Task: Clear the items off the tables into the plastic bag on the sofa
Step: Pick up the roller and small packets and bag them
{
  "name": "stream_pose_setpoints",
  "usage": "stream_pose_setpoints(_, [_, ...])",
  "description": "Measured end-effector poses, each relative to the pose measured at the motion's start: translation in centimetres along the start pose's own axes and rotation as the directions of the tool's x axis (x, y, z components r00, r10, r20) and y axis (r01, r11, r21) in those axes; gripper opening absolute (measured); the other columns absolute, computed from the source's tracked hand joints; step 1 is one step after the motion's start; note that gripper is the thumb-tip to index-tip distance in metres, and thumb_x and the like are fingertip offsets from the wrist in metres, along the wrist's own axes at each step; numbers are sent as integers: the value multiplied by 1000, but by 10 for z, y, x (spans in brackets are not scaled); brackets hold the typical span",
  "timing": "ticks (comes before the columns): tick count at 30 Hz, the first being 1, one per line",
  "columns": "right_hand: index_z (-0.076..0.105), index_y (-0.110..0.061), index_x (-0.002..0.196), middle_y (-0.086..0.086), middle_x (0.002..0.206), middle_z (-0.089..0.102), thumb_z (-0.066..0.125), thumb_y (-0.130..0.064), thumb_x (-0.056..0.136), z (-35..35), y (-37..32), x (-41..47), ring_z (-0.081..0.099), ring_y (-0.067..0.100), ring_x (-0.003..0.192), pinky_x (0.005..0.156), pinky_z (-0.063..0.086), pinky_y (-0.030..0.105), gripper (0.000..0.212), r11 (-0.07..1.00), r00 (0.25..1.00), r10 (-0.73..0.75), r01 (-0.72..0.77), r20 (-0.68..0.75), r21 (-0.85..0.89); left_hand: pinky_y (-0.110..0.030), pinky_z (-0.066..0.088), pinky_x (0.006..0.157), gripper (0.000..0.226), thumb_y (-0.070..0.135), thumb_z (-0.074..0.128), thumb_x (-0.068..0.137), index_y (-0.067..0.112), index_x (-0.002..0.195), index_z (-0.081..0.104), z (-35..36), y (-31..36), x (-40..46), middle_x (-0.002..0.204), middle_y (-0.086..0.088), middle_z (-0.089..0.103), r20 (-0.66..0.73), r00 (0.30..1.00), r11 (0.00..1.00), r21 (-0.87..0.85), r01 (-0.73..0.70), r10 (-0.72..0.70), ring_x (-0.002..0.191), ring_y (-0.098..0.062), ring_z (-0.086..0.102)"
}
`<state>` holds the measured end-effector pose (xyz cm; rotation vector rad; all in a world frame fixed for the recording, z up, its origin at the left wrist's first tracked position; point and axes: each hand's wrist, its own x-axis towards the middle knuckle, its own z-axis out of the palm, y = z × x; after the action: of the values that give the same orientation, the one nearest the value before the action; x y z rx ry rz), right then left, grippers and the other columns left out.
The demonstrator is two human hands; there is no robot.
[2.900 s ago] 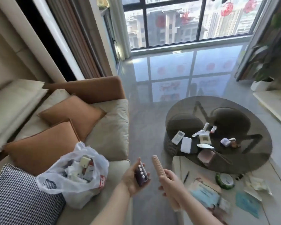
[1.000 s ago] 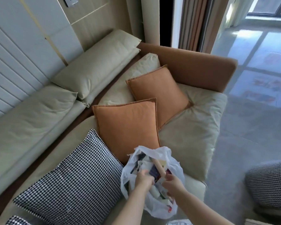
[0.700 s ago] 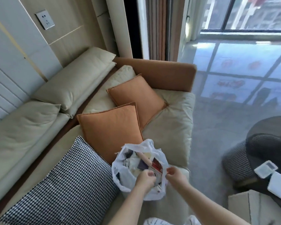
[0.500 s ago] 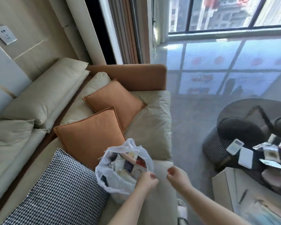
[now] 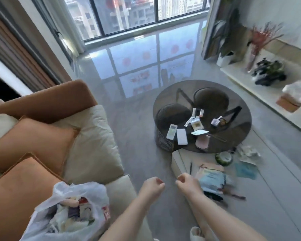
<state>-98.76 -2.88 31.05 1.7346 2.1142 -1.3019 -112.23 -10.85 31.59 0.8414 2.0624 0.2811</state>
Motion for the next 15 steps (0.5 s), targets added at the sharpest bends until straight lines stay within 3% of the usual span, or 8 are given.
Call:
stream_pose_setpoints(7, [63, -12, 99, 10, 106, 67, 55, -25, 88, -72, 100, 21, 60, 26, 100, 78, 45, 28, 19, 979, 981, 186, -180, -57, 99, -24, 46, 88, 31, 32, 52, 92, 15, 114, 65, 74, 90, 25, 118, -4, 67, 110, 993, 997, 69, -47, 39, 109, -18, 61])
stream_pose_setpoints(15, [62, -17, 106, 4, 110, 66, 56, -28, 89, -130, 200, 42, 60, 23, 101, 80, 44, 26, 21, 921, 934, 347, -321, -87, 221, -29, 50, 83, 29, 28, 49, 92, 11, 108, 66, 156, 162, 55, 110, -7, 68, 225, 974, 992, 105, -65, 39, 98, -22, 65])
